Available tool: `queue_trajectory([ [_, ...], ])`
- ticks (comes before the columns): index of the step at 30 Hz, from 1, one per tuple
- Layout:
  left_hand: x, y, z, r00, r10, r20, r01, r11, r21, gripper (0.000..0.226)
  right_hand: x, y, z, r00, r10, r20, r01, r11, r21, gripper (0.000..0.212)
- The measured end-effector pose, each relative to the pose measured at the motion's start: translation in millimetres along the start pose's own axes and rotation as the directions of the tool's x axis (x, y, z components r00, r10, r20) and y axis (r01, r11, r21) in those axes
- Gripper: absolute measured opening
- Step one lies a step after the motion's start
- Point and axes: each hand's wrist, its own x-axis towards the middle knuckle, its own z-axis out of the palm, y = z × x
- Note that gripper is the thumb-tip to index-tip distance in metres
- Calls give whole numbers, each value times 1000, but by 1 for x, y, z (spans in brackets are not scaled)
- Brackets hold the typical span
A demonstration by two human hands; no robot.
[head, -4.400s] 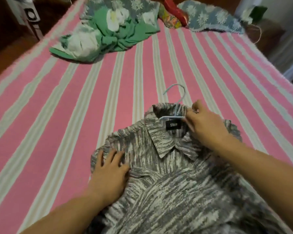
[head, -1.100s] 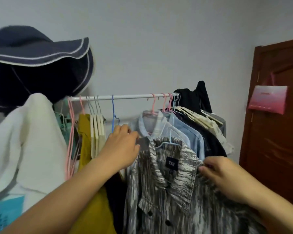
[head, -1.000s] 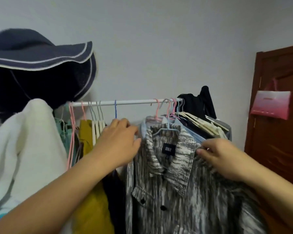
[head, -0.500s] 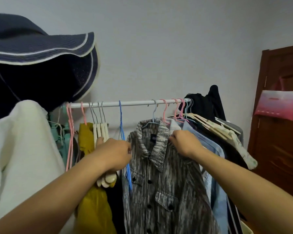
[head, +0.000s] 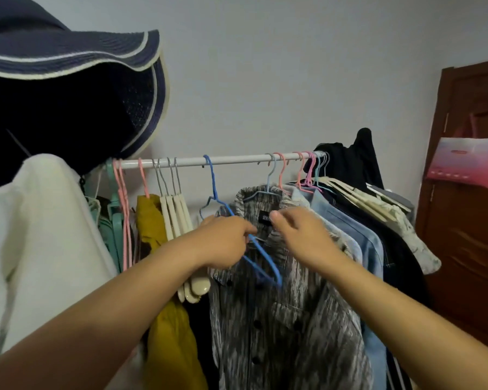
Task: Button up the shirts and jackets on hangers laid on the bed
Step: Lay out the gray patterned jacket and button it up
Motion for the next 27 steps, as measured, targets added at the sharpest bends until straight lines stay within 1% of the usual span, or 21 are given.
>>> queue_trajectory([
  [1, 1, 3, -2, 999, 34, 14, -33, 998, -48, 52, -12, -16, 4, 964, 105, 246, -188, 919, 346, 31],
  [2, 1, 4, -4, 998, 60, 31, -57, 994, -88, 61, -19, -23, 10, 869, 144, 473, -414, 736, 535, 22],
  [3, 1, 3, -5, 996, 80, 40, -75, 992, -104, 68, -22, -22, 18, 799, 151, 582, -549, 578, 604, 14],
  [4, 1, 1, -7, 995, 87, 44, -82, 991, -105, 72, -20, -18, 26, 779, 175, 602, -598, 492, 632, 14],
  [6, 0, -9, -9, 997, 70, 22, -67, 991, -114, 76, -13, -10, 37, 794, 278, 540, -604, 462, 650, 30],
  [7, 0, -14, -10, 999, 52, -3, -52, 992, -114, 73, -10, -12, 37, 803, 312, 508, -595, 474, 649, 35],
  [8, 0, -20, -11, 999, 31, -38, -35, 994, -106, 68, -8, -16, 34, 815, 314, 487, -578, 503, 643, 37],
  [10, 0, -29, -15, 995, 3, -96, -8, 998, -57, 57, -4, -25, 24, 861, 280, 425, -506, 565, 652, 39],
  [11, -1, -33, -18, 996, -2, -90, 1, 1000, -12, 53, -3, -30, 16, 887, 278, 370, -460, 604, 651, 41],
  [12, -2, -36, -21, 999, -4, -54, 6, 999, 38, 50, -1, -33, 8, 907, 278, 317, -421, 643, 640, 42],
  [14, -4, -36, -23, 999, -8, 46, 2, 993, 121, 47, -2, -34, -10, 920, 277, 277, -391, 687, 612, 39],
  [16, -5, -32, -23, 994, -19, 111, 0, 986, 164, 46, -12, -30, -31, 915, 288, 283, -403, 685, 606, 34],
  [19, -6, -16, -23, 986, -12, 168, -19, 983, 181, 49, -47, -17, -64, 909, 316, 272, -416, 654, 632, 32],
  [22, -10, 20, -26, 977, 57, 203, -117, 949, 293, 45, -92, -8, -98, 900, 371, 227, -422, 615, 666, 33],
  [24, -11, 59, -32, 966, 137, 219, -218, 887, 406, 39, -126, -4, -116, 883, 437, 172, -428, 600, 676, 33],
  [26, -17, 111, -35, 950, 259, 173, -309, 853, 420, 26, -167, -1, -128, 862, 496, 100, -419, 589, 691, 34],
  [27, -21, 141, -33, 934, 340, 110, -355, 852, 385, 19, -193, 0, -135, 846, 530, 49, -405, 580, 706, 35],
])
